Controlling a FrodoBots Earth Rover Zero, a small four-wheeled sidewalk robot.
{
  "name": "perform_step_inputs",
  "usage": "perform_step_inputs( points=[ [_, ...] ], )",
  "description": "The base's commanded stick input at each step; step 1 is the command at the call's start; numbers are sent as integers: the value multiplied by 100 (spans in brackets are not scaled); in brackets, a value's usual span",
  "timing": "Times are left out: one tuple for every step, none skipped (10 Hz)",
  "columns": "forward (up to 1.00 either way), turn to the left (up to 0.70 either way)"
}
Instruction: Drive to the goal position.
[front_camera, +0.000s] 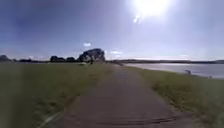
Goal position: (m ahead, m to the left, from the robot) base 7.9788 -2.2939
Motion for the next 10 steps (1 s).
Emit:
perform_step_inputs(
  points=[
    [85, 0],
    [85, 0],
    [85, 0],
    [85, 0],
    [85, 0],
    [85, 0],
    [85, 0],
    [85, 0],
    [85, 0],
    [85, 0]
  ],
)
